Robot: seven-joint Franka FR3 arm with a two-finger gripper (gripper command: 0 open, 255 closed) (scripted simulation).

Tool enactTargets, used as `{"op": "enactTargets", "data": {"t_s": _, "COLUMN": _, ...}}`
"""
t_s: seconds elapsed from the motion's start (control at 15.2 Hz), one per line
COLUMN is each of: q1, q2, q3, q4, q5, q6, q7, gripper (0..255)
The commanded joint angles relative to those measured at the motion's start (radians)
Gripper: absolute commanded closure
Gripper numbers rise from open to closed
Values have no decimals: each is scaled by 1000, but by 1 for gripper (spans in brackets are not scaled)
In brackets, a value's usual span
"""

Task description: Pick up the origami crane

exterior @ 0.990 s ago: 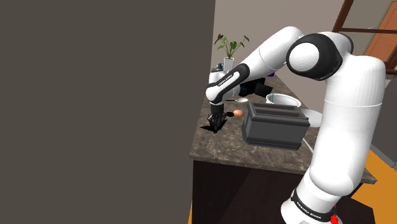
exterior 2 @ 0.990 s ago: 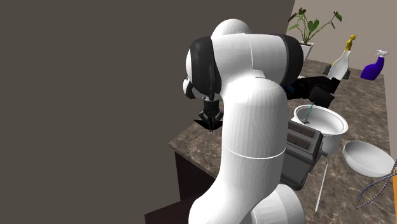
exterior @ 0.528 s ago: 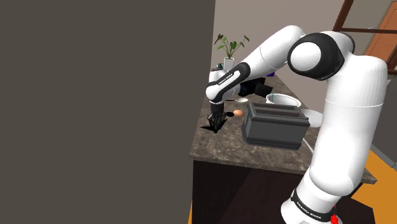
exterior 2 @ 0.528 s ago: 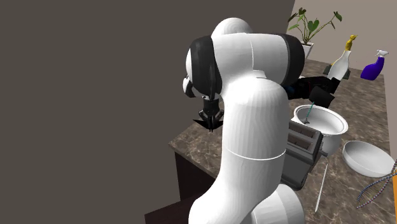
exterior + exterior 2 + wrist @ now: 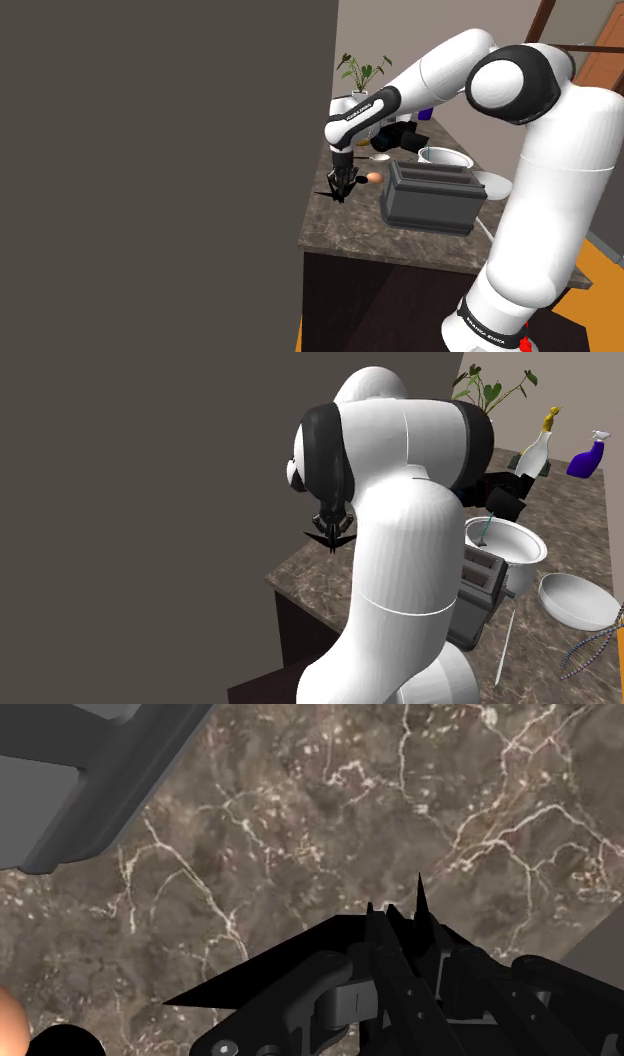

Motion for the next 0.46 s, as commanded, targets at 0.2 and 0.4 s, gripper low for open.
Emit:
{"op": "enactTargets", "data": {"t_s": 0.2, "q1": 1, "q2": -34, "q3": -1, "q4": 28, "q5": -3, "q6": -63, "q7": 0, "gripper": 255}}
{"op": "enactTargets", "data": {"t_s": 0.4, "q1": 1, "q2": -42, "q3": -1, "q4": 35, "q5": -4, "q6": -77, "q7": 1, "gripper": 255}}
